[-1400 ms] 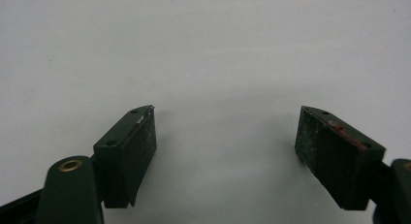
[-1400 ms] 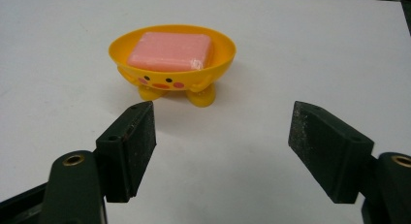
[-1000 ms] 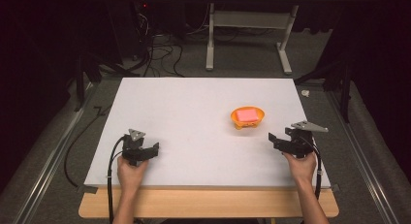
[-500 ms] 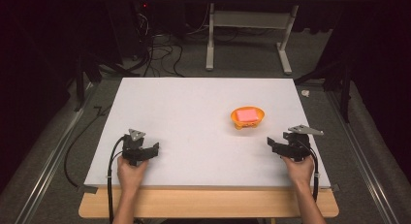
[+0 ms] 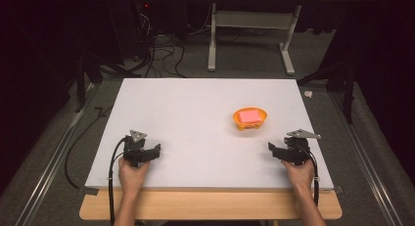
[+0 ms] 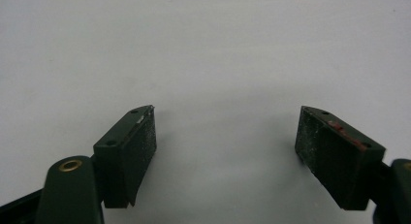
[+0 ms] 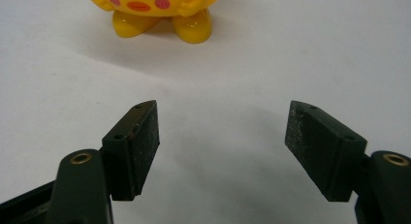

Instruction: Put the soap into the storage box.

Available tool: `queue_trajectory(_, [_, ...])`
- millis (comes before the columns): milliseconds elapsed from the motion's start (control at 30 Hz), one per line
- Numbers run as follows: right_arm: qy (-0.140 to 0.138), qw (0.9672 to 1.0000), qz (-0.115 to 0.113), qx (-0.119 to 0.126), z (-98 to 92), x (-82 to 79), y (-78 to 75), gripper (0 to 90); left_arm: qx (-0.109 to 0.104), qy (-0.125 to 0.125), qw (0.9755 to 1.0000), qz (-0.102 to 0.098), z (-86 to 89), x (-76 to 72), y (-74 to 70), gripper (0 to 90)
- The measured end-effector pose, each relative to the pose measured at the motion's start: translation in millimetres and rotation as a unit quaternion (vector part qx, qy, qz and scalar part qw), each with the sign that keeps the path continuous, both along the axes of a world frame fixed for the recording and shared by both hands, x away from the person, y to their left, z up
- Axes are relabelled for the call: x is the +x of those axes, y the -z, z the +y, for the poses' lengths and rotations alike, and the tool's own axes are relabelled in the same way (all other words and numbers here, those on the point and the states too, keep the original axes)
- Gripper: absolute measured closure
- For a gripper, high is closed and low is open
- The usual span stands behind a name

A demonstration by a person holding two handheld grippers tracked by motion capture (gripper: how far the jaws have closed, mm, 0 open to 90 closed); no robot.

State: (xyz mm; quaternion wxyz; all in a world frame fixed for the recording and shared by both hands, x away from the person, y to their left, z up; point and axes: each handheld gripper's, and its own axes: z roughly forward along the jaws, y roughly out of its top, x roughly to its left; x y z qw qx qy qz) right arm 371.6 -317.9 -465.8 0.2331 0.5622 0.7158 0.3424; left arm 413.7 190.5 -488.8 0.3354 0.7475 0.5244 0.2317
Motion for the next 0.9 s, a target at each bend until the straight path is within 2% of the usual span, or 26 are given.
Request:
queue_trajectory(533, [0.0, 0.9995, 0.022, -0.023, 2.3, 2.7, 12.9, 28.5, 0.0, -0.001, 1.0, -0.001, -0.2, 0.0, 0.1, 22.9])
queue_trajectory(733, [-0.003, 0.999, 0.021, -0.039, 5.9, 2.7, 14.8, 27.2, 0.0, -0.001, 1.0, -0.001, -0.2, -0.1, 0.1, 22.8])
queue_trajectory(900, [-0.003, 0.999, 0.02, -0.039, 5.9, 1.8, 15.3, 27.1, 0.0, -0.001, 1.0, -0.001, -0.2, -0.1, 0.1, 22.8])
